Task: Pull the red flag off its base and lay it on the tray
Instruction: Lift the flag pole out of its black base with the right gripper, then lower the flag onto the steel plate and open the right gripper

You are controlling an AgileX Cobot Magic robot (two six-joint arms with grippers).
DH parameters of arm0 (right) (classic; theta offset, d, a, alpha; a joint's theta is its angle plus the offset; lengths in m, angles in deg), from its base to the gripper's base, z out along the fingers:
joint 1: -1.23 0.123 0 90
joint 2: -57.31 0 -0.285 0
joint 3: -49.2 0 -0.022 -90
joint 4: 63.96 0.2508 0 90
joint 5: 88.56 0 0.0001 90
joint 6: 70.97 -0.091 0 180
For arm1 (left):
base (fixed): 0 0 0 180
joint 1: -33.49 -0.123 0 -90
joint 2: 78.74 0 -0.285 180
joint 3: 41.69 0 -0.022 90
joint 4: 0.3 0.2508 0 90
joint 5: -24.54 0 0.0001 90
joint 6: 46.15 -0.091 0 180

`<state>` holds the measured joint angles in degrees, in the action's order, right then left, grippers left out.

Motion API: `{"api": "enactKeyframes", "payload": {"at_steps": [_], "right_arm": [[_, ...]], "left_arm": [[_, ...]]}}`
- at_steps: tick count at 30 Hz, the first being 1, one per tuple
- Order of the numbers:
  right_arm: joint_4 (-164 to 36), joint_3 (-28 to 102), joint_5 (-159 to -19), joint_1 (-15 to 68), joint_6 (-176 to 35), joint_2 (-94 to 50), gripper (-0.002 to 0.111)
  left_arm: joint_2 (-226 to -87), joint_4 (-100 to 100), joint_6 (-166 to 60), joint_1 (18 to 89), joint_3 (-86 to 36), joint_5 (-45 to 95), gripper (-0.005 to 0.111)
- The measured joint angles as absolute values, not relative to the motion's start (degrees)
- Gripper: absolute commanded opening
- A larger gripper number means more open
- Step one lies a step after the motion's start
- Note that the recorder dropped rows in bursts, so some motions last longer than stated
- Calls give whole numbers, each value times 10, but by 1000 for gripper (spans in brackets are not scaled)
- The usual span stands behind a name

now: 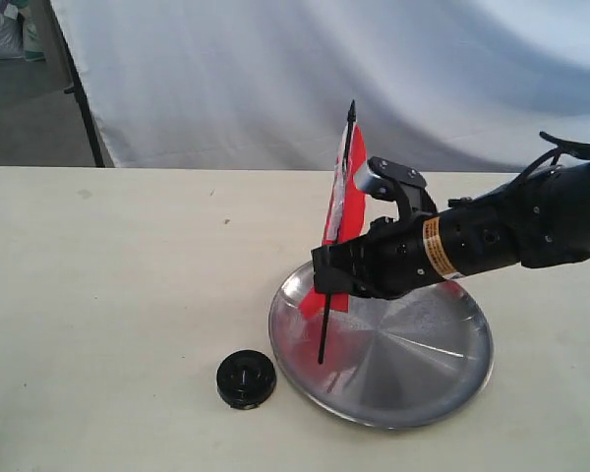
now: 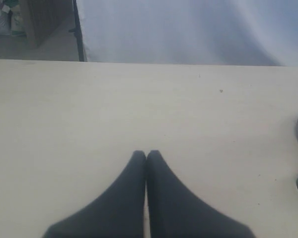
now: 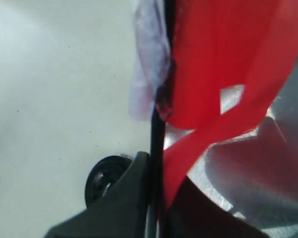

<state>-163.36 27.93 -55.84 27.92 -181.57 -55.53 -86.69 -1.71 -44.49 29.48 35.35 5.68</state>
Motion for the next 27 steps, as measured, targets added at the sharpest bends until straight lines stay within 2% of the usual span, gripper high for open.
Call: {"api": "enactKeyframes", "payload": {"at_steps": [9, 11, 13, 16, 18, 20, 24, 27], "right_arm": [[-1637, 272, -569, 278, -1806, -617, 0], [-1636, 272, -569, 278, -1798, -625, 5], [-1635, 272, -569, 278, -1789, -632, 21], [-1637, 272, -569, 278, -1786, -642, 54], [-1637, 272, -570, 278, -1784, -643, 67], [-1637, 272, -570, 278, -1784, -643, 67], [-1637, 272, -570, 278, -1789, -643, 58], [-1637, 272, -570, 278, -1789, -643, 56]], "left_arm": [[-867, -17, -445, 295, 353, 57, 0], [-867, -17, -445, 295, 353, 57, 0], [-867, -17, -445, 295, 353, 57, 0], [-867, -17, -445, 295, 353, 57, 0], [-867, -17, -445, 295, 353, 57, 0], [-867, -17, -445, 295, 353, 57, 0], [-867, -17, -445, 295, 353, 57, 0], [-867, -17, -445, 295, 353, 57, 0]]}}
